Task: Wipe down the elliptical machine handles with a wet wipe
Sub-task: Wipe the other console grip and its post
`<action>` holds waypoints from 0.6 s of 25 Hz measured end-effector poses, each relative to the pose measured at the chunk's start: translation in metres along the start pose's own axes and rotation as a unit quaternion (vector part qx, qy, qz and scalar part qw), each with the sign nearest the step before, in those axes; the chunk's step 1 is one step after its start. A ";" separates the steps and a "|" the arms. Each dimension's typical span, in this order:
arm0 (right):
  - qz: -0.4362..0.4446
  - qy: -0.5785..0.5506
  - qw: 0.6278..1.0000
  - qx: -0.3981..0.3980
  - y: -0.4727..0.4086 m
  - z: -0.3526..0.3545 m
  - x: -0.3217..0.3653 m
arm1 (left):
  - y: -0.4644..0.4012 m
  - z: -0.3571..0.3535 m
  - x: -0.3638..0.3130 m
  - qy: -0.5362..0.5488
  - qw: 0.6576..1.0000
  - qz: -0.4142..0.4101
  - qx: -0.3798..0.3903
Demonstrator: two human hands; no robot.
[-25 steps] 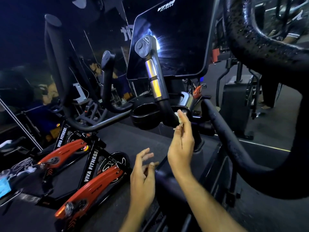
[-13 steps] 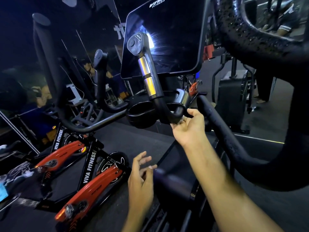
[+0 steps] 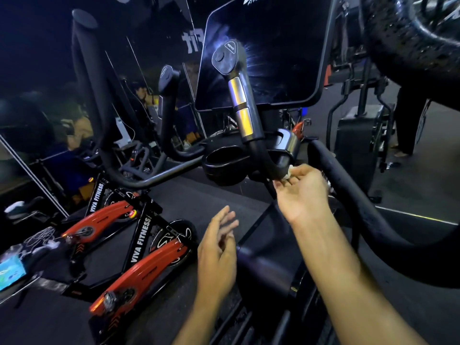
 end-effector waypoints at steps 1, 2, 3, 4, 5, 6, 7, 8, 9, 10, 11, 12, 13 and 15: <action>0.036 0.032 0.999 0.007 0.003 0.004 -0.002 | -0.004 -0.002 -0.007 0.010 1.000 -0.007 0.007; 0.071 0.061 0.996 0.011 0.007 0.007 -0.003 | -0.009 -0.005 -0.013 0.018 1.000 -0.014 0.012; 0.099 0.083 0.992 0.005 0.005 0.011 -0.004 | -0.015 -0.008 -0.021 0.027 0.999 -0.021 0.016; 0.111 0.093 0.990 -0.004 0.003 0.012 -0.004 | -0.022 -0.011 -0.029 0.034 0.999 -0.028 0.017; 0.112 0.088 0.990 -0.017 0.000 0.012 -0.004 | -0.030 -0.015 -0.037 0.041 0.998 -0.038 0.020; 0.108 0.075 0.991 -0.034 -0.002 0.010 -0.002 | -0.039 -0.019 -0.043 0.047 0.998 -0.044 0.022; 0.101 0.061 0.991 -0.057 -0.005 0.009 0.000 | -0.047 -0.023 -0.049 0.056 0.997 -0.047 0.026; 0.092 0.052 0.992 -0.069 -0.004 0.007 0.001 | -0.053 -0.027 -0.052 0.068 0.996 -0.044 0.029; 0.085 0.052 0.993 -0.067 -0.001 0.004 0.002 | -0.057 -0.029 -0.055 0.082 0.995 -0.044 0.029; 0.078 0.063 0.994 -0.053 0.007 0.002 0.000 | -0.058 -0.030 -0.057 0.095 0.994 -0.045 0.028; 0.073 0.081 0.993 -0.038 0.016 0.003 -0.003 | -0.057 -0.031 -0.058 0.104 0.993 -0.046 0.030; 0.071 0.093 0.993 -0.024 0.024 0.005 -0.006 | -0.055 -0.033 -0.057 0.105 0.993 -0.045 0.034; 0.071 0.104 0.992 -0.013 0.031 0.007 -0.009 | -0.052 -0.035 -0.056 0.102 0.993 -0.045 0.038; 0.068 0.110 0.992 0.005 0.041 0.009 -0.015 | -0.046 -0.039 -0.051 0.090 0.994 -0.043 0.039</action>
Point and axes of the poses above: each hand's wrist, its own y-axis away from the middle knuckle, its own z-axis out of the back of the hand, x = y × z, the point moved 5 cm from there along -y, towards the middle knuckle, and after that the axes turned 2 degrees about -y, right-handed, at the moved point
